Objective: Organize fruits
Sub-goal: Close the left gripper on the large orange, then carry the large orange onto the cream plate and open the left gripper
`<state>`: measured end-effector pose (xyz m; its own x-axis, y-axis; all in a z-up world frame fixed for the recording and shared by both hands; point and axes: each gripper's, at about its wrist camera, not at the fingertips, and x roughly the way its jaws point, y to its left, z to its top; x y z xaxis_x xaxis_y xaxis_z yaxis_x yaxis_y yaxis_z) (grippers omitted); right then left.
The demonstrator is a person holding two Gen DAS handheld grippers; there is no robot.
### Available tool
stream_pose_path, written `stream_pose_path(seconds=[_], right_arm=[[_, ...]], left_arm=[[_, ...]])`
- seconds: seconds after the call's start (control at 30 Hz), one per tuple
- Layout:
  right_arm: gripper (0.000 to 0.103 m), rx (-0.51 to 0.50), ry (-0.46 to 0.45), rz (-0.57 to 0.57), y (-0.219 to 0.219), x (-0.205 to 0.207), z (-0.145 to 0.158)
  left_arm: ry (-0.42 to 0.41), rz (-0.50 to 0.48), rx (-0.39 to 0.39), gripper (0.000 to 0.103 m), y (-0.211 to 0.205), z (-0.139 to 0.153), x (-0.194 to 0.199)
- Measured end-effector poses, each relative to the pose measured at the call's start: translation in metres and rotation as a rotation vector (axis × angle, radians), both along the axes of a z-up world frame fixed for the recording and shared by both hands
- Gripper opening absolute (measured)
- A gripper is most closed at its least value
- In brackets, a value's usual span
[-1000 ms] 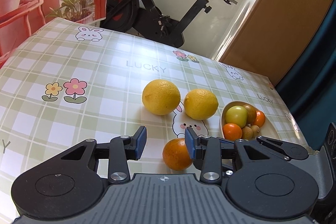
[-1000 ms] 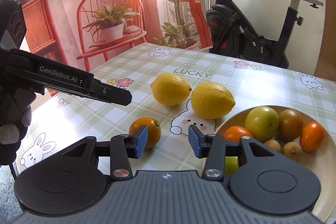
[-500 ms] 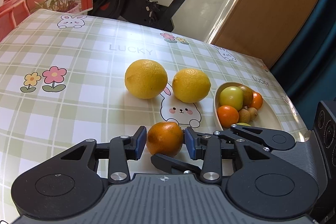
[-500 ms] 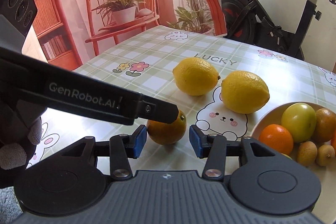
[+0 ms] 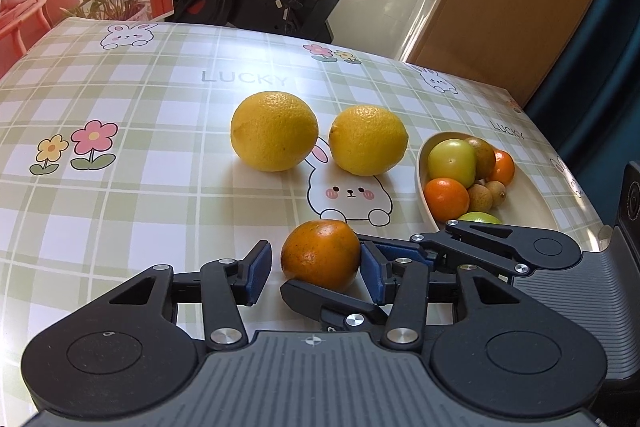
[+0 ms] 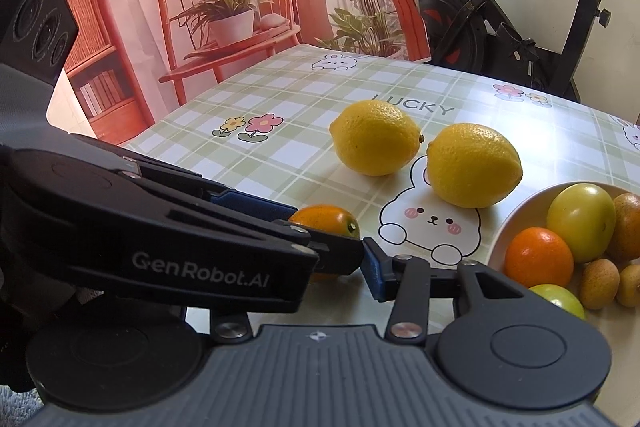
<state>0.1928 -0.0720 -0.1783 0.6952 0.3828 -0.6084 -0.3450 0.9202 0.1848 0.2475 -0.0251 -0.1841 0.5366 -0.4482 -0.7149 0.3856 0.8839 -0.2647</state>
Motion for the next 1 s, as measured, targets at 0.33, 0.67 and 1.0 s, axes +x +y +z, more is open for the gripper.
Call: stream_pose_path(seconds=[0.33, 0.67, 1.0], right_arm=[[0.046, 0.006, 0.0, -0.001, 0.002, -0.004, -0.002], [0.046, 0.014, 0.0, 0.001, 0.003, -0.006, -0.003], [0.046, 0.041, -0.027, -0.013, -0.004, -0.024, 0.001]], left_arm=[[-0.015, 0.008, -0.019, 0.045, 0.0, -0.001, -0.006], [-0.016, 0.014, -0.016, 0.045, 0.002, -0.001, -0.011], [-0.07, -0.031, 0.035, 0.045, -0.017, 0.012, -0.031]])
